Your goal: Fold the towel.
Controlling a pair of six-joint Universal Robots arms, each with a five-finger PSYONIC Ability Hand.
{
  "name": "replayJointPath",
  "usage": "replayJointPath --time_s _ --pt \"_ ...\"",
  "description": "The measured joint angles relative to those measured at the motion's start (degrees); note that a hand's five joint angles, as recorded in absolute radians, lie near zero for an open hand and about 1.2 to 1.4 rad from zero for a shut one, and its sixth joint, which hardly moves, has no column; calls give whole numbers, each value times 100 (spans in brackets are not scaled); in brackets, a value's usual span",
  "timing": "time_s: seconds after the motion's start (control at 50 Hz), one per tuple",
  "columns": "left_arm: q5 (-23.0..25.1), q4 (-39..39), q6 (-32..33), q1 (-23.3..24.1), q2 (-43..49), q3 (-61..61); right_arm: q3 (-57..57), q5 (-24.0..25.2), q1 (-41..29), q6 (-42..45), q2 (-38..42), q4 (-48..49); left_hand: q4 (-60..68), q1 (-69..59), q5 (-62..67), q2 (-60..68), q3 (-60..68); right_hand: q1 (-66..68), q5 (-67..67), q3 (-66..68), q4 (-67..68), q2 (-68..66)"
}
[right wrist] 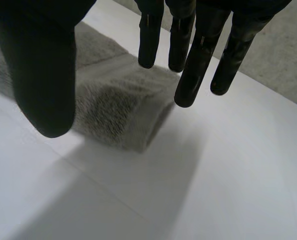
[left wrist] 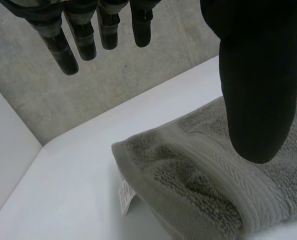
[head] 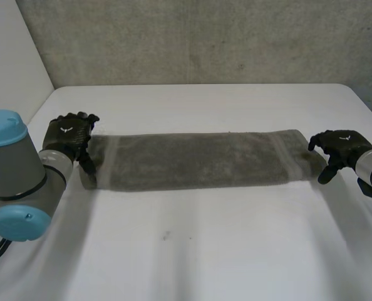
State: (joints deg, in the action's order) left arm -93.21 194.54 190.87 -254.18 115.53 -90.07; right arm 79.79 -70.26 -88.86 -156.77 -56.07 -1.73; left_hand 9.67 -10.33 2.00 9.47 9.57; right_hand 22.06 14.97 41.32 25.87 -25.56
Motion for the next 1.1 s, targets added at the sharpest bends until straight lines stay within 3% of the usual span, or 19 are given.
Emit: replayJointPath --time_s 0.2,0.24,0.3,0.32,0.36,0.5,0.58,0.72,0.82,0.98,1.1 --pt "-15 485 0 -57 -187 -419 -28 33 90 39 521 790 1 0 0 -1 0 960 1025 7 1086 -1123" --pt "-11 566 6 -62 -236 -498 -50 25 85 45 626 957 0 0 0 -1 0 1760 1984 600 2086 -2155" --pt "-7 605 10 -62 -257 -542 -71 27 82 53 701 1080 0 0 0 -1 0 1895 2115 711 2240 -2277" --pt "-7 609 11 -62 -258 -547 -79 30 81 56 724 1117 0 0 0 -1 0 3043 3523 2154 3700 -3733" --pt "-5 616 12 -62 -256 -557 -98 37 81 69 772 1190 0 0 0 -1 0 3215 3939 2584 4147 -4173" --pt "-4 611 12 -67 -230 -567 -145 -23 128 228 779 1289 0 0 0 -1 0 3215 3996 2645 4234 -4201" --pt "-4 610 10 -69 -224 -572 -233 -309 315 504 724 1301 0 0 0 -1 0 3215 3996 2645 4235 -4201" --pt "-4 610 10 -70 -223 -574 -502 -1321 959 1390 541 1264 0 0 0 -1 0 3216 4044 2645 4236 -4201" --pt "-4 607 12 -70 -223 -574 -521 -1490 1140 1618 229 1273 0 0 0 -1 0 3215 4070 2645 4239 -4201" --pt "-4 607 12 -70 -224 -585 -542 -1211 410 1205 -519 1310 0 0 0 -1 0 3215 4087 2645 4253 -4201" --pt "-6 611 12 -70 -231 -617 -851 -640 -1071 979 -687 1550 0 0 0 -2 0 3215 4098 2646 4254 -4201"
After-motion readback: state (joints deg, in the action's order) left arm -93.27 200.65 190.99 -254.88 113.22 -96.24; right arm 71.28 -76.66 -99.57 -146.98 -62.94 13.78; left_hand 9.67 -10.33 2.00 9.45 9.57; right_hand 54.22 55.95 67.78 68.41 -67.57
